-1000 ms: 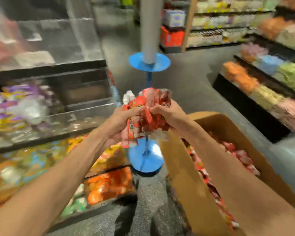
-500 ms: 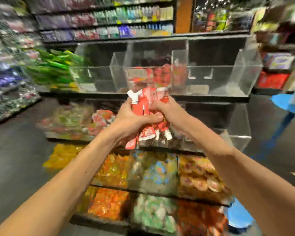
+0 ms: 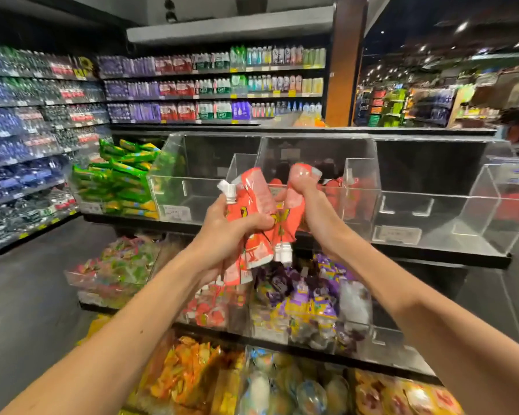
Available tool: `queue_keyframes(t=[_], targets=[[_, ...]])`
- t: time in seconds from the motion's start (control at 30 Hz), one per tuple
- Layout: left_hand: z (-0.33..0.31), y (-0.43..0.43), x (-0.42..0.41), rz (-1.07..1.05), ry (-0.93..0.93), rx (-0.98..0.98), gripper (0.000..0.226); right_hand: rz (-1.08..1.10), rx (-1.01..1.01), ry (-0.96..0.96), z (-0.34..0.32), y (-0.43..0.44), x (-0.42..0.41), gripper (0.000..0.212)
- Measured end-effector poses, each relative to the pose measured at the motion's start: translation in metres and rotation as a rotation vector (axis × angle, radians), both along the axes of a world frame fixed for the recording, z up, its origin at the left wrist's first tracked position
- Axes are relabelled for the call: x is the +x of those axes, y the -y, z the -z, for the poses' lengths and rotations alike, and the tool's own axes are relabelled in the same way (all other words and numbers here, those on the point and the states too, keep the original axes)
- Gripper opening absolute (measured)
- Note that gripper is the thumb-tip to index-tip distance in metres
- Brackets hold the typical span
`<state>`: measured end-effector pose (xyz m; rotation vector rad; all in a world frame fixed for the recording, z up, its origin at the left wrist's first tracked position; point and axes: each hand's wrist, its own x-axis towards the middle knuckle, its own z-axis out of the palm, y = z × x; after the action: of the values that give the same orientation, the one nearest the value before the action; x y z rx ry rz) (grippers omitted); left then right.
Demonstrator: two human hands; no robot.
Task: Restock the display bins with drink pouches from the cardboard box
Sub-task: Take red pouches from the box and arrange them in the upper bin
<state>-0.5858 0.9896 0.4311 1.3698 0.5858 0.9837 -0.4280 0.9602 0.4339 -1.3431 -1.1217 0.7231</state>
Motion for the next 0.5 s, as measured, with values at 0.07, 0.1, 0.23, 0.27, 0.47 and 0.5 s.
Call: queue_keyframes(t=[0.07, 0.1, 0.23, 0.27, 0.47, 0.5], targets=[[-0.010, -0.022, 0.008, -0.045, 0.009, -0.006, 0.034, 0.022, 0.000, -0.063, -0.010, -0.013, 0.011, 0.074], [-0.014, -0.032, 0.013, -0.056, 0.021, -0.031, 0.034, 0.046, 0.008, -0.095, -0.013, -0.019, 0.017, 0.063], [-0.028, -0.067, 0.033, -0.030, 0.016, -0.060, 0.035, 0.134, -0.001, -0.246, -0.032, -0.046, 0.041, 0.034], [-0.031, -0.075, 0.038, -0.022, 0.003, -0.049, 0.034, 0.151, -0.004, -0.241, -0.038, -0.049, 0.047, 0.032], [-0.049, -0.132, 0.053, 0.030, 0.017, -0.046, 0.039, 0.196, 0.034, -0.196, -0.064, -0.061, 0.079, 0.026], [-0.051, -0.143, 0.055, 0.047, 0.024, -0.054, 0.040, 0.208, 0.037, -0.169, -0.069, -0.062, 0.083, 0.023]])
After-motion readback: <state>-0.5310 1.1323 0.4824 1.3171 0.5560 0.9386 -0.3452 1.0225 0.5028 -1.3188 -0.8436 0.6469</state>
